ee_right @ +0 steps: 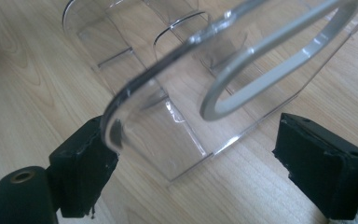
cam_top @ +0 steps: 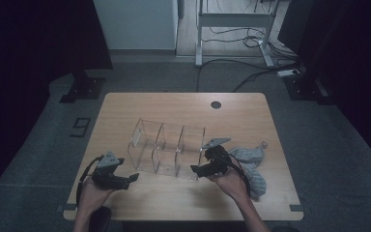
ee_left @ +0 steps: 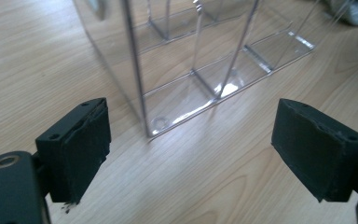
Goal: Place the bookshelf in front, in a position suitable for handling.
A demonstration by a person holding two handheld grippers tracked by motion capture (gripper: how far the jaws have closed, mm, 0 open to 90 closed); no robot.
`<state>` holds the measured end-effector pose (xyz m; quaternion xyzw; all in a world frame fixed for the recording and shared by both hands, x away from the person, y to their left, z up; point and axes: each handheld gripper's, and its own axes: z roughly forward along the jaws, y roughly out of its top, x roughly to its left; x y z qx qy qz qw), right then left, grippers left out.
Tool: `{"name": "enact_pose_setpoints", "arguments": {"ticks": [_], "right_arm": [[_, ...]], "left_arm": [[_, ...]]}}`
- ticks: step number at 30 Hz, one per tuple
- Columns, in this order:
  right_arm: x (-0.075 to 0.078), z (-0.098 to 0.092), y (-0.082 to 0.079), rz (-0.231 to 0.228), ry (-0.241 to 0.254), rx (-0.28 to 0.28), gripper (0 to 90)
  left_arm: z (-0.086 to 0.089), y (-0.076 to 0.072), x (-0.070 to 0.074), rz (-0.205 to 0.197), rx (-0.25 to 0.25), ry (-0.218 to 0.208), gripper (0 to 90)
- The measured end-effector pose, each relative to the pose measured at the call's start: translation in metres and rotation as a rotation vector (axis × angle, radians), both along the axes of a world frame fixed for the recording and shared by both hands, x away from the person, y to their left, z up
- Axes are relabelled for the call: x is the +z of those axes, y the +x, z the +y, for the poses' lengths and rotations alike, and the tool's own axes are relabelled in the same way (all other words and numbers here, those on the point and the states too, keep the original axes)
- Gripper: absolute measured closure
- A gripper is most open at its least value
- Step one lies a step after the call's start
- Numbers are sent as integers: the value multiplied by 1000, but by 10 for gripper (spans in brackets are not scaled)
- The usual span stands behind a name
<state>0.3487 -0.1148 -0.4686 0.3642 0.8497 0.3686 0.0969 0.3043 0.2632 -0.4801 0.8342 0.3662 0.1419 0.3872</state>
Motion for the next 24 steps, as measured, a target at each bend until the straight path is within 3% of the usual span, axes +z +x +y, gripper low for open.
{"name": "enact_pose_setpoints", "arguments": {"ticks": [5,12,24], "right_arm": [[5,5,2,-41,-18,-40,280],[8,6,-2,-53,-35,-52,405],[10,-21,3,-41,-27,-117,590]], "left_arm": [[11,3,-3,5,29,9,100],[17,6,-1,12,68,15,75],[16,9,2,16,87,13,42]]}}
